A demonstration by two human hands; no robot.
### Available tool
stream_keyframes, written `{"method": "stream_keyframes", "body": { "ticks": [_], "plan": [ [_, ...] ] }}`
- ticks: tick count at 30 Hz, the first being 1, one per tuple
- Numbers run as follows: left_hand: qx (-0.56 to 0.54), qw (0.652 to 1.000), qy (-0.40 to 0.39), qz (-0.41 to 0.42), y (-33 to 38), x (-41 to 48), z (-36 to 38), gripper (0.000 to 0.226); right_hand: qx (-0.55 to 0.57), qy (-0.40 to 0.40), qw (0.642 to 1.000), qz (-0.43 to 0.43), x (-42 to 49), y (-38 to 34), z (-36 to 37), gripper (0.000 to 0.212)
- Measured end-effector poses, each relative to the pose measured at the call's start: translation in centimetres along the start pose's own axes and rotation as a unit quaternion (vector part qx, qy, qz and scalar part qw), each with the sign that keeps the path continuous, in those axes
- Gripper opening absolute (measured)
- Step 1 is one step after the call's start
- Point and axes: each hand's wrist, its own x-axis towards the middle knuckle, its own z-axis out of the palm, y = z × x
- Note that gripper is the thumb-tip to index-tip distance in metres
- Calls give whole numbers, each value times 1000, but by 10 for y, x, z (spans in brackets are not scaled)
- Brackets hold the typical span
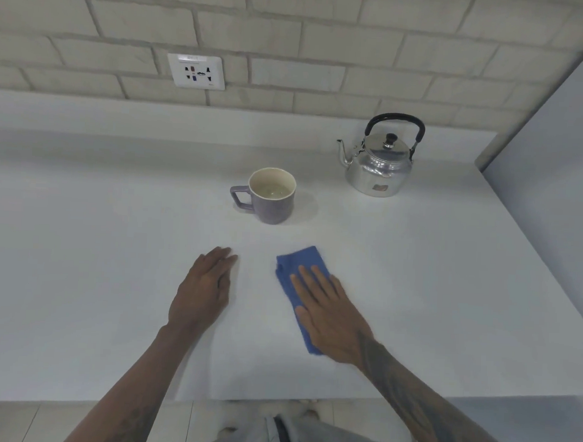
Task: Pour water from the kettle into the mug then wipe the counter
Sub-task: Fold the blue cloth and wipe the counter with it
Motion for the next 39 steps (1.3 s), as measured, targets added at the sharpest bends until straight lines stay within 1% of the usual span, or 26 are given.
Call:
{"method": "stream_keyframes", "body": {
  "ticks": [2,4,6,7,8,9,11,14,18,22,25,27,29,32,34,37,39],
  "plan": [
    [-7,1000,-3,-6,-1,-1,2,39,-7,11,999,39,-23,17,-1,61],
    [-15,1000,-1,-16,-2,-1,3,39,5,0,994,112,-29,39,-9,70],
    [-19,999,-3,-26,-3,-1,4,40,18,-8,983,185,-16,63,-16,79],
    [-19,999,-4,-26,-3,-1,4,41,13,-11,977,215,-4,75,-17,79],
    [-17,1000,-4,-23,-3,-2,4,41,7,-14,970,242,9,88,-17,74],
    [-15,1000,-4,-22,-4,-2,4,41,7,-14,965,261,25,98,-18,68],
    [-11,1000,0,-17,-4,-1,3,41,16,-10,960,280,58,107,-22,63],
    [-17,1000,2,-20,-2,-1,1,40,18,-8,964,264,99,90,-26,61],
    [-38,998,7,-48,3,-3,-3,40,1,-2,984,176,108,25,-16,61],
    [-35,999,3,-36,4,-3,-4,39,22,7,995,93,72,-25,-5,62],
    [-44,998,-1,-46,2,-2,-3,39,22,16,999,43,20,-26,5,63],
    [-46,997,-1,-58,2,-3,-1,39,38,19,997,64,-8,-2,9,63],
    [-48,997,0,-64,3,-3,0,39,55,30,990,124,-22,33,9,63],
    [-49,997,3,-67,5,-3,0,39,63,31,970,232,-18,89,2,65],
    [-45,997,7,-64,6,-3,0,39,47,32,959,277,1,118,-5,65],
    [-42,997,5,-66,5,-3,0,39,49,15,950,308,48,137,-20,64],
    [-42,997,1,-67,5,-2,0,39,59,7,951,305,80,132,-26,63]
  ]
}}
